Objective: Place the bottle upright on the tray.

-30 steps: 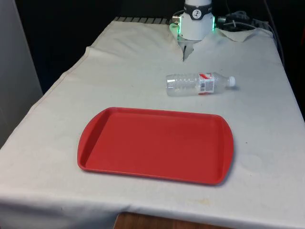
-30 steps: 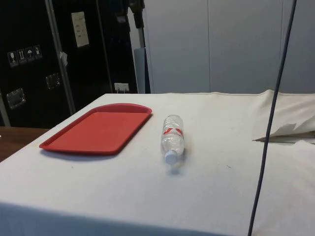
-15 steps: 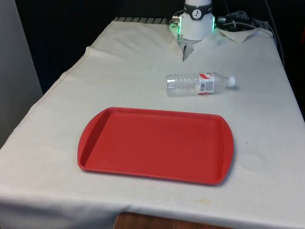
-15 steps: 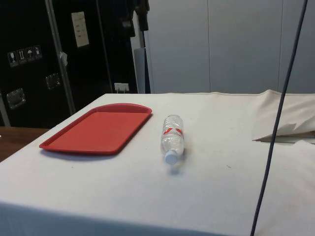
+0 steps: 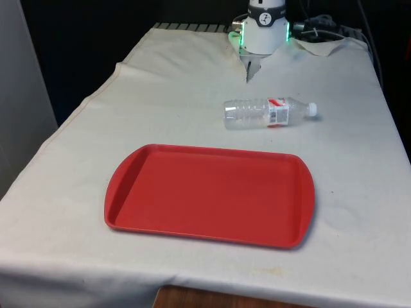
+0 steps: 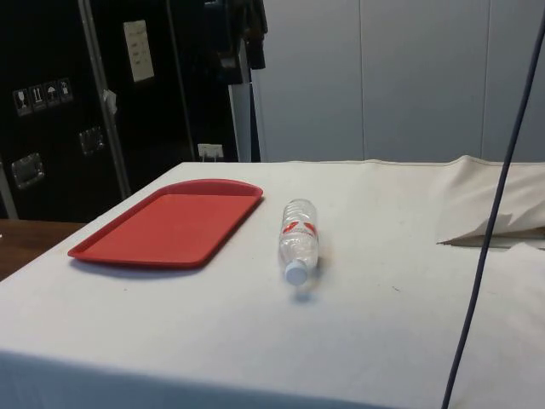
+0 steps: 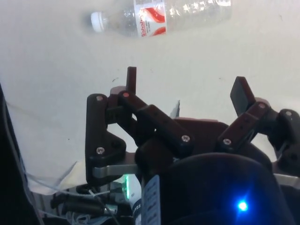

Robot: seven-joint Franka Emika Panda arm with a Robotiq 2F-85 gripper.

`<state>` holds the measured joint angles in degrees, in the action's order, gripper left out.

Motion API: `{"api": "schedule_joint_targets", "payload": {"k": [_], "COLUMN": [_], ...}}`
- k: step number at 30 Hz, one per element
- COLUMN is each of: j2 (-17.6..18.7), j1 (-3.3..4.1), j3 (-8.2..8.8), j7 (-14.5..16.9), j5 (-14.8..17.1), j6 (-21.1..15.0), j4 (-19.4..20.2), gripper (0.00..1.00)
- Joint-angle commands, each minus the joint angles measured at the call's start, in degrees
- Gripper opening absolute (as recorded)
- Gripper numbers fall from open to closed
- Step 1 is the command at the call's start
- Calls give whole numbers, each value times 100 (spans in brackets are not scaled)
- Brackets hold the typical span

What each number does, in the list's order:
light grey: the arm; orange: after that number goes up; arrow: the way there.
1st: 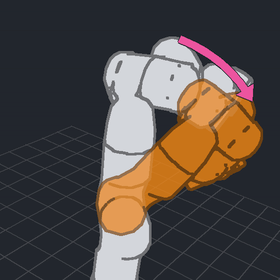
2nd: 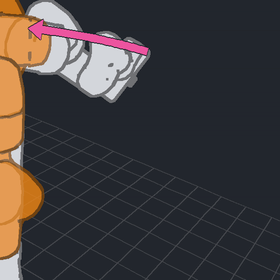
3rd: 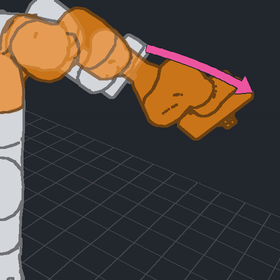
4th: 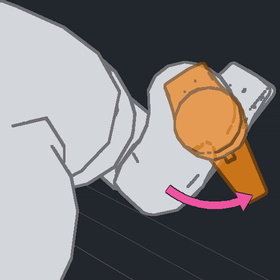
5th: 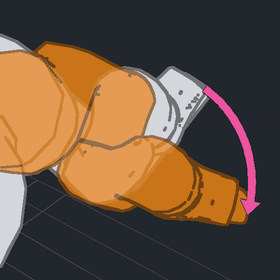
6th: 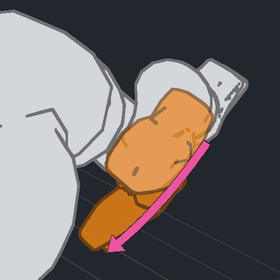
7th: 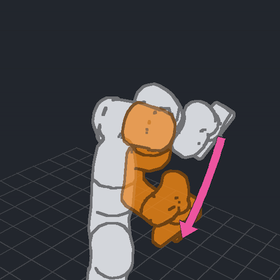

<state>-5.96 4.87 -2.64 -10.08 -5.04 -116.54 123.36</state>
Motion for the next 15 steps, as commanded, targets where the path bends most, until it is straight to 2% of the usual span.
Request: {"api": "schedule_joint_targets", "payload": {"k": [1,7,10,11,12,15], "j2": [-40,-52,-17,-17,0,34], "j1": [17,34,34,29,34,40], "j3": [-29,-172,-223,-206,-241,-269], "j7": [-92,-315,-384,-315,-407,-418], "j5": [-63,-172,-235,-172,-258,-304], "j6": [-103,-321,-384,-309,-401,-441], "j4": [86,309,355,327,361,384], "gripper": [100,100,100,100,100,100]}}
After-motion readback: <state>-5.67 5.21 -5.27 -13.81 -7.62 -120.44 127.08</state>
